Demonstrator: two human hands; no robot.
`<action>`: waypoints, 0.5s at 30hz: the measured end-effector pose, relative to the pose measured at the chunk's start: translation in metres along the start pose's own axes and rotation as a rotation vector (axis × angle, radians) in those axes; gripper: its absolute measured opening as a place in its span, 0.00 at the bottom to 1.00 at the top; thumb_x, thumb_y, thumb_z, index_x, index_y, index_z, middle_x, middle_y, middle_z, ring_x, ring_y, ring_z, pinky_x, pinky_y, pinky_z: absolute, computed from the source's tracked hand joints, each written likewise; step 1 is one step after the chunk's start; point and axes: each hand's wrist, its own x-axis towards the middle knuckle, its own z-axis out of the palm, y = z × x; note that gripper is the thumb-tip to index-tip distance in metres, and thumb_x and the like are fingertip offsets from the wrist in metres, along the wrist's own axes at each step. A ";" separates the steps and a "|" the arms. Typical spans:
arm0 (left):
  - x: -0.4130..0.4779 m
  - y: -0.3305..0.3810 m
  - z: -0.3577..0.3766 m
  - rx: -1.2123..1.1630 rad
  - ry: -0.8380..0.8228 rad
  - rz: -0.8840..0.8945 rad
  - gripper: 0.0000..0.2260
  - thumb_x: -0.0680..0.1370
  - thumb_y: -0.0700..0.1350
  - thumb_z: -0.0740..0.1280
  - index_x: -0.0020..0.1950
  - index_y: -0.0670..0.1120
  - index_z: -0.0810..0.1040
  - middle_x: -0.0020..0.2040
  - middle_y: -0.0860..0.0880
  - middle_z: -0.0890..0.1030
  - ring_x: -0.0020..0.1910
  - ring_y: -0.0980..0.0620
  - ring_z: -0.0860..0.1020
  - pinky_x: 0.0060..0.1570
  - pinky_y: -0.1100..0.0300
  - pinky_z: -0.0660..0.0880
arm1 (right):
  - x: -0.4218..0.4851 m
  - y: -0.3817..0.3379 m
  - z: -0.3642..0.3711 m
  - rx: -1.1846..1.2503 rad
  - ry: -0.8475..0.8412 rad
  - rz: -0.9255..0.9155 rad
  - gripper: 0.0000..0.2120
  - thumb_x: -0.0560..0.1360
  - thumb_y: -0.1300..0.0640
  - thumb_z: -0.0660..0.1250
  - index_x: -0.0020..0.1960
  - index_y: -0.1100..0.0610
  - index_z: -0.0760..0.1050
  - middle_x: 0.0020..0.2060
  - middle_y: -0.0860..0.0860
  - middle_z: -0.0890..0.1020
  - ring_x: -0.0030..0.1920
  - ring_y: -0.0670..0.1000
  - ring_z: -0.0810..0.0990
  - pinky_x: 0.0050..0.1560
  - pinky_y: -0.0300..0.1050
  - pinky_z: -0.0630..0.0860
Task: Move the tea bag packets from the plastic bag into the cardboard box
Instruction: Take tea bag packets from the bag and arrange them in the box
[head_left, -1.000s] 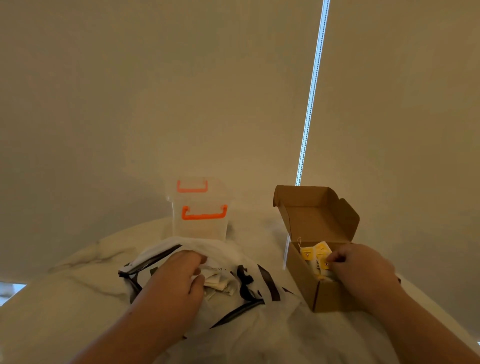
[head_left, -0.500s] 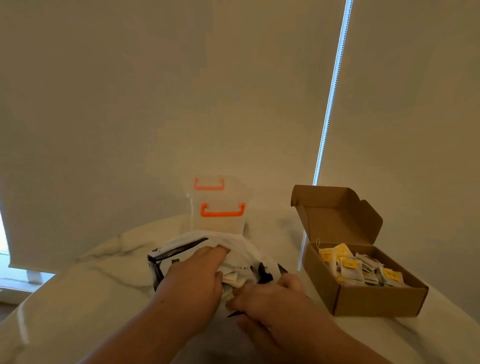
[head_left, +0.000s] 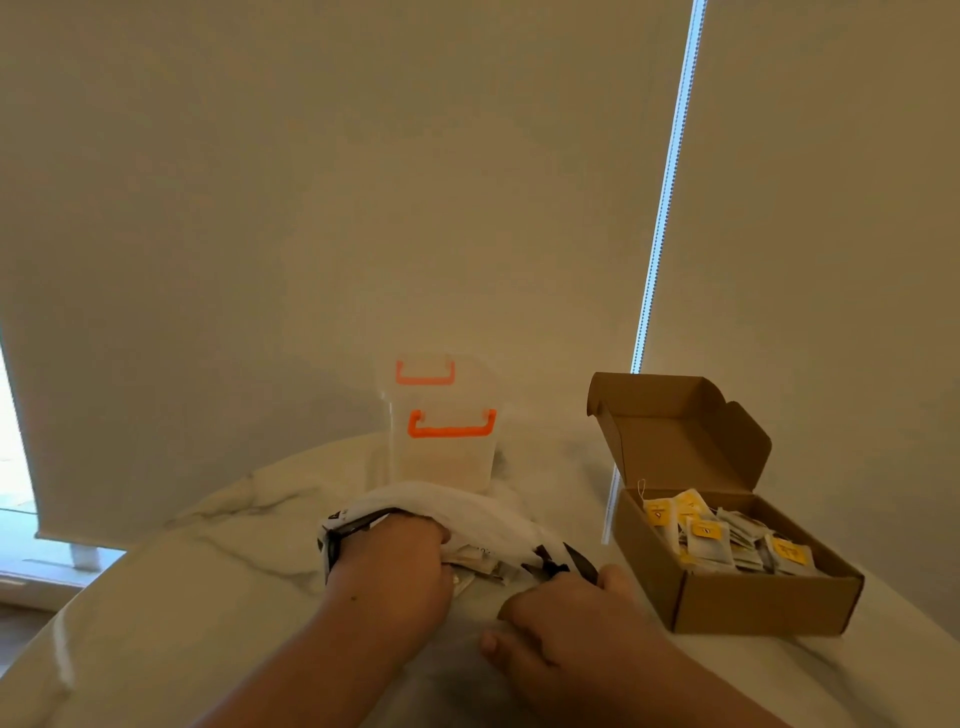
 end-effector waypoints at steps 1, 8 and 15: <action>0.003 -0.001 0.001 0.029 -0.024 -0.017 0.18 0.77 0.52 0.63 0.67 0.57 0.73 0.63 0.53 0.77 0.61 0.51 0.76 0.61 0.55 0.75 | 0.000 -0.001 0.000 -0.012 0.007 0.004 0.27 0.79 0.33 0.47 0.52 0.50 0.77 0.42 0.44 0.75 0.47 0.48 0.67 0.60 0.55 0.56; 0.028 0.001 -0.002 0.039 -0.293 -0.227 0.20 0.79 0.56 0.61 0.71 0.55 0.71 0.70 0.48 0.72 0.64 0.45 0.73 0.60 0.52 0.72 | -0.001 -0.003 0.000 -0.027 0.022 -0.022 0.23 0.78 0.31 0.49 0.40 0.48 0.67 0.34 0.44 0.69 0.50 0.49 0.72 0.59 0.54 0.57; 0.024 -0.003 0.001 0.079 -0.250 -0.232 0.21 0.79 0.57 0.62 0.70 0.52 0.72 0.68 0.48 0.74 0.63 0.46 0.75 0.61 0.51 0.74 | 0.002 -0.004 0.002 0.029 0.040 -0.029 0.26 0.77 0.30 0.49 0.47 0.49 0.74 0.39 0.44 0.74 0.44 0.46 0.68 0.56 0.53 0.56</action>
